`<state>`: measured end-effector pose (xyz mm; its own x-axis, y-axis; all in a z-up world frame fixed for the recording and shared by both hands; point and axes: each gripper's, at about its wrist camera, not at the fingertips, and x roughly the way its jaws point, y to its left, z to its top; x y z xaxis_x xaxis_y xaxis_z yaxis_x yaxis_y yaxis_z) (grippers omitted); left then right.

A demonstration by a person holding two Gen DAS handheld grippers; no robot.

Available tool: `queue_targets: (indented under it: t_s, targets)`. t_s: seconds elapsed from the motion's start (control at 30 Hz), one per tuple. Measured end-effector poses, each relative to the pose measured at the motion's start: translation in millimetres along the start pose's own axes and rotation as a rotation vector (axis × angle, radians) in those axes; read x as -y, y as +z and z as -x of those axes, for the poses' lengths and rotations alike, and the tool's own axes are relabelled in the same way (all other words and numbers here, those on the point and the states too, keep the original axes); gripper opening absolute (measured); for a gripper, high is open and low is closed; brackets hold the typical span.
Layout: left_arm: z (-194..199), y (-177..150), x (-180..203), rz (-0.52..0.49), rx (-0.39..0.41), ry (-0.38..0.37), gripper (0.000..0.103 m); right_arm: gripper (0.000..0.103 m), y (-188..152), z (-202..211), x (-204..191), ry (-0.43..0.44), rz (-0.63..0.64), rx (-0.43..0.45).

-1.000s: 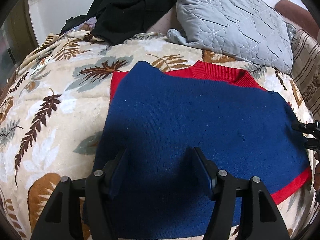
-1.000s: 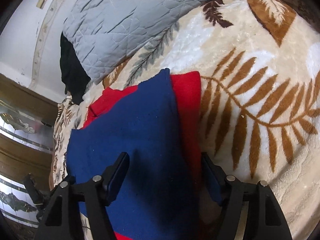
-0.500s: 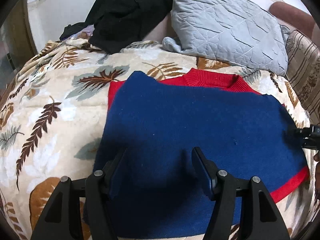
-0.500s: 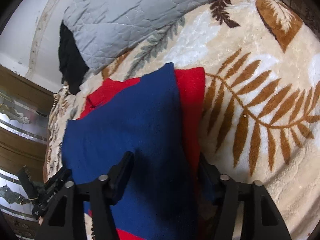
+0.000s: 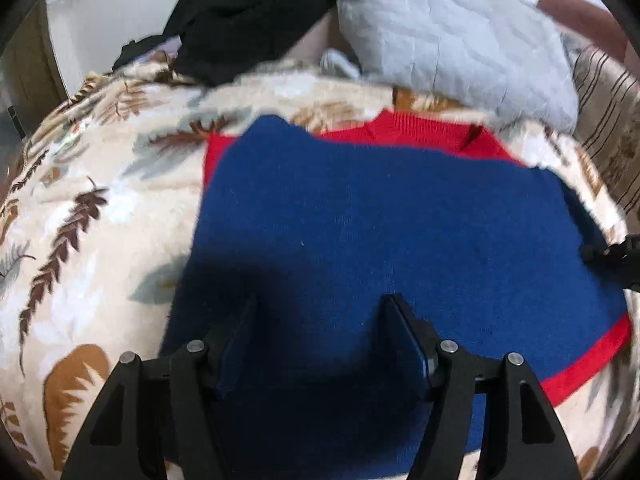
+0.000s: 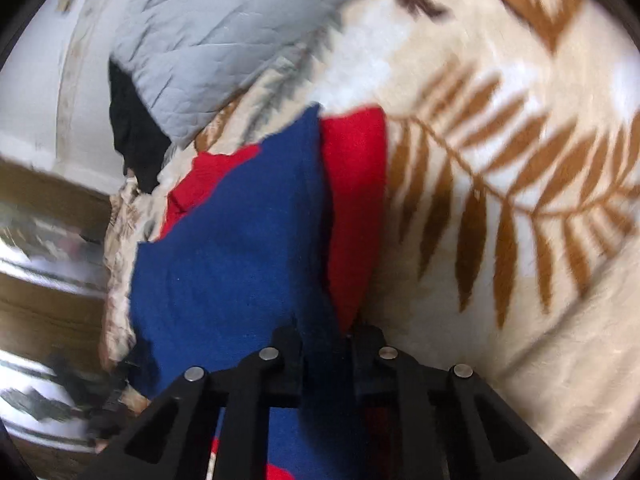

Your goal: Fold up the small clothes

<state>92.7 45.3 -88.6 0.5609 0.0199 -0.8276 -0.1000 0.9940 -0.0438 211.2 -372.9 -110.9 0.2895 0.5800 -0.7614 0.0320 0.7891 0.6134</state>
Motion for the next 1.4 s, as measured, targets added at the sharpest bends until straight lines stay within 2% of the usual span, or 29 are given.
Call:
queue_targets:
  t_s: [0.07, 0.13, 0.23, 0.37, 0.5, 0.57, 0.6, 0.73, 0.8, 0.9, 0.97, 1.0, 1.03, 1.1, 1.17, 1.23, 1.3, 1.4]
  targets:
    - [21, 7, -13, 0.048, 0.041, -0.060, 0.068, 0.018, -1, 5, -10, -0.024, 0.038, -0.004]
    - [42, 11, -33, 0.067, 0.108, -0.072, 0.068, 0.017, 1, 17, -30, -0.030, 0.069, 0.008]
    - [63, 13, -79, 0.116, 0.166, -0.016, 0.068, 0.016, 2, 33, -81, -0.014, 0.137, 0.032]
    - [74, 4, -155, 0.273, 0.192, 0.053, 0.068, 0.016, -6, 32, -178, 0.016, 0.246, 0.027]
    - [66, -10, -207, 0.442, 0.166, 0.037, 0.068, 0.016, -26, -9, -269, 0.052, 0.314, -0.023]
    - [61, -14, -221, 0.500, 0.145, 0.021, 0.068, 0.016, -42, -48, -306, 0.053, 0.349, -0.070]
    - [59, -15, -225, 0.522, 0.138, -0.010, 0.068, 0.016, -48, -69, -315, 0.041, 0.355, -0.091]
    - [62, -17, -226, 0.512, 0.134, -0.057, 0.068, 0.016, -69, -151, -313, -0.025, 0.282, -0.174]
    - [62, -16, -226, 0.505, 0.137, -0.104, 0.068, 0.016, -74, -155, -312, -0.030, 0.262, -0.152]
    - [59, -10, -224, 0.513, 0.137, -0.196, 0.068, 0.025, -78, -148, -318, -0.052, 0.263, -0.128]
    - [60, -9, -217, 0.488, 0.134, -0.223, 0.068, 0.044, -79, -151, -322, -0.013, 0.263, -0.151]
    - [61, -9, -214, 0.473, 0.136, -0.232, 0.068, 0.073, -81, -151, -324, 0.017, 0.257, -0.154]
    - [62, -8, -212, 0.467, 0.141, -0.240, 0.068, 0.088, -85, -149, -328, 0.061, 0.252, -0.148]
    - [63, -8, -210, 0.462, 0.154, -0.269, 0.068, 0.089, -92, -143, -338, 0.095, 0.282, -0.150]
    - [63, -8, -206, 0.448, 0.149, -0.291, 0.068, 0.089, -97, -122, -345, 0.174, 0.289, -0.098]
    - [62, -9, -198, 0.424, 0.136, -0.347, 0.068, 0.090, -100, -93, -339, 0.274, 0.268, -0.047]
    - [65, -9, -186, 0.385, 0.132, -0.426, 0.068, 0.090, -105, -66, -326, 0.286, 0.272, 0.013]
    - [69, -9, -164, 0.333, 0.111, -0.480, 0.068, 0.090, -112, -42, -295, 0.258, 0.263, 0.060]
